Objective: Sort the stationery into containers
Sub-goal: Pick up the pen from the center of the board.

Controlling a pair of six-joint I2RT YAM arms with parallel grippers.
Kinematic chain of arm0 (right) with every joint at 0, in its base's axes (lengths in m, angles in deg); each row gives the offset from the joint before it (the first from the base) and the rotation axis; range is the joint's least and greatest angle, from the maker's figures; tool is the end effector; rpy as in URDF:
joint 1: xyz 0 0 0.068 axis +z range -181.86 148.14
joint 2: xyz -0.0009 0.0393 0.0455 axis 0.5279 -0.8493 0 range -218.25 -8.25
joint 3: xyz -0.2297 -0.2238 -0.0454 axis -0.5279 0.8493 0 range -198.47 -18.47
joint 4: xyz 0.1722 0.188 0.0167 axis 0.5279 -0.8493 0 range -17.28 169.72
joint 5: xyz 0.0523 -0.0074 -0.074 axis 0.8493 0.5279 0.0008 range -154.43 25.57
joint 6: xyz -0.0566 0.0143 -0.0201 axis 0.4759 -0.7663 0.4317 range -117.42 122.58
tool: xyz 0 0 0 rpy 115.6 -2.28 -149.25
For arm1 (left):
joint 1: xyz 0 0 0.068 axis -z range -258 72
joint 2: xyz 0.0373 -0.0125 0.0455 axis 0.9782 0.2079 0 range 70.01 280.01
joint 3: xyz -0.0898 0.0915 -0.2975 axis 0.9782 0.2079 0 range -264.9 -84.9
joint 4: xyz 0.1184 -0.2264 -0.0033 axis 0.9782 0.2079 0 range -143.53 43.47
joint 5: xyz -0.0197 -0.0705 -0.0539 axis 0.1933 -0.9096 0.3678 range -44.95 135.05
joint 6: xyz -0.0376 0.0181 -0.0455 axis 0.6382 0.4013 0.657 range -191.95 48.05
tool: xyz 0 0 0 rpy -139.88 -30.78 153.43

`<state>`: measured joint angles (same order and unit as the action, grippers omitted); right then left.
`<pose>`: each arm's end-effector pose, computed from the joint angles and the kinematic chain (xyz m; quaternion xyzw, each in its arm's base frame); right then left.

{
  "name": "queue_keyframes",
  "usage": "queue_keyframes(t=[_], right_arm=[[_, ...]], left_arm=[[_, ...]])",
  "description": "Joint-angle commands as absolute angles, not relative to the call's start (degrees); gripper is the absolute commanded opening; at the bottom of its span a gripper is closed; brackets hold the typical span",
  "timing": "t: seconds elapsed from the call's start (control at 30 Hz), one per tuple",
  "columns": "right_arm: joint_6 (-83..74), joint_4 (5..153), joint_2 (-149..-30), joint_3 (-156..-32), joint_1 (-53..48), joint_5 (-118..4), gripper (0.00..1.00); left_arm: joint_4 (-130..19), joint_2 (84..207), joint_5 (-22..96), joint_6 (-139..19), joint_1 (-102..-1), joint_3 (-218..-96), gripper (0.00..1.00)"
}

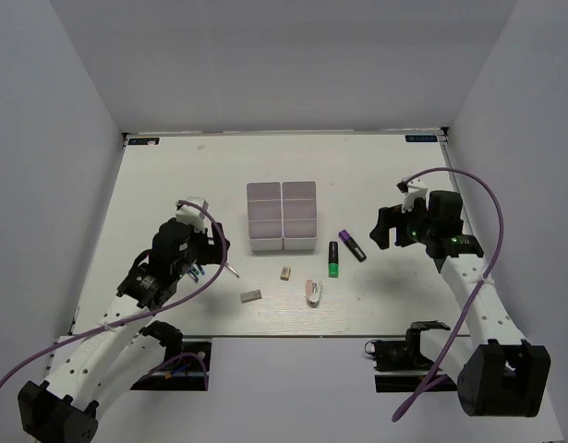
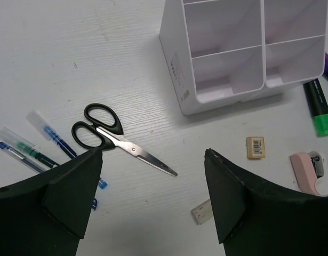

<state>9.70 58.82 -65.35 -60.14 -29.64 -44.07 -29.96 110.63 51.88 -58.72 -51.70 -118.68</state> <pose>0.1880 0.0235 0.3038 -0.1510 0.8689 0.1385 0.4505 0.1167 -0.0517 0.2899 0.0692 0.8640 -0.1191 0.4843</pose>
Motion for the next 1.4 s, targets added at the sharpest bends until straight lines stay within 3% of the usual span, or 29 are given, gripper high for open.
queue_keyframes(t=[0.0, 0.1, 0.2, 0.23, 0.33, 0.53, 0.57, 0.6, 0.63, 0.67, 0.7, 0.73, 0.77, 0.87, 0.9, 1.0, 1.03, 1.2, 1.37], right_arm=[[15.1, 57.6, -65.6, -61.4, -29.8, -39.8, 0.9], [18.8, 53.1, -67.9, -63.9, -29.5, -39.2, 0.9], [21.1, 48.2, -71.3, -66.0, -29.5, -43.0, 0.9], [21.3, 47.7, -72.0, -66.0, -29.7, -43.6, 0.9], [22.6, 46.4, -74.0, -66.6, -29.5, -48.2, 0.9], [31.0, 41.1, -73.5, -68.0, -28.9, -52.8, 0.9], [32.8, 40.9, -71.6, -67.3, -29.5, -48.1, 0.9], [34.1, 41.3, -70.8, -64.5, -29.7, -46.0, 0.9], [35.4, 44.5, -67.6, -63.0, -29.5, -42.7, 0.9], [34.3, 46.9, -66.7, -60.1, -29.3, -40.0, 0.82], [33.9, 51.2, -66.0, -57.7, -29.3, -35.4, 0.56], [33.0, 52.7, -65.6, -57.1, -29.4, -34.6, 0.19], [31.5, 55.7, -66.9, -57.1, -28.4, -34.1, 0.0], [28.8, 54.5, -73.9, -61.3, -24.3, -34.1, 0.0], [28.9, 54.5, -75.2, -61.8, -22.1, -34.9, 0.33], [28.5, 57.7, -82.7, -62.4, -17.3, -41.0, 0.77], [27.8, 59.0, -83.6, -62.6, -16.7, -42.4, 0.84], [26.0, 65.4, -89.2, -65.8, -13.5, -49.7, 0.9], [25.3, 68.6, -94.6, -68.9, -12.4, -56.7, 0.82]], left_arm=[[-29.2, 110.5, 48.8, -57.5, -51.8, -120.6, 0.86], [-28.7, 111.1, 48.4, -57.7, -52.0, -120.9, 0.75], [-28.1, 111.6, 48.5, -57.9, -52.0, -121.2, 0.53], [-28.3, 111.7, 48.3, -57.7, -52.0, -121.2, 0.35], [-27.3, 112.4, 49.3, -57.4, -52.0, -121.7, 0.0], [-26.3, 112.1, 51.1, -56.7, -51.9, -121.5, 0.0], [-26.0, 112.2, 51.3, -56.7, -52.0, -121.8, 0.01], [-25.9, 112.4, 51.4, -56.6, -51.9, -121.8, 0.1], [-25.7, 112.6, 51.5, -56.4, -51.9, -122.0, 0.6], [-25.7, 112.9, 51.6, -56.2, -51.9, -122.1, 0.88], [-25.2, 113.2, 52.1, -55.9, -51.9, -121.9, 1.0], [-25.1, 113.6, 52.1, -55.7, -52.0, -122.1, 1.0], [-24.6, 113.8, 52.3, -55.8, -51.9, -122.4, 1.0], [-22.9, 115.0, 55.0, -55.2, -51.9, -123.4, 1.0], [-22.5, 115.4, 55.5, -55.3, -51.9, -123.5, 1.0], [-22.2, 115.9, 55.8, -55.5, -51.9, -123.9, 1.0], [-22.1, 116.1, 55.6, -55.6, -51.9, -123.7, 1.0], [-22.3, 116.5, 54.8, -56.1, -52.1, -124.0, 1.0], [-22.2, 117.6, 53.0, -56.2, -52.1, -124.4, 1.0]])
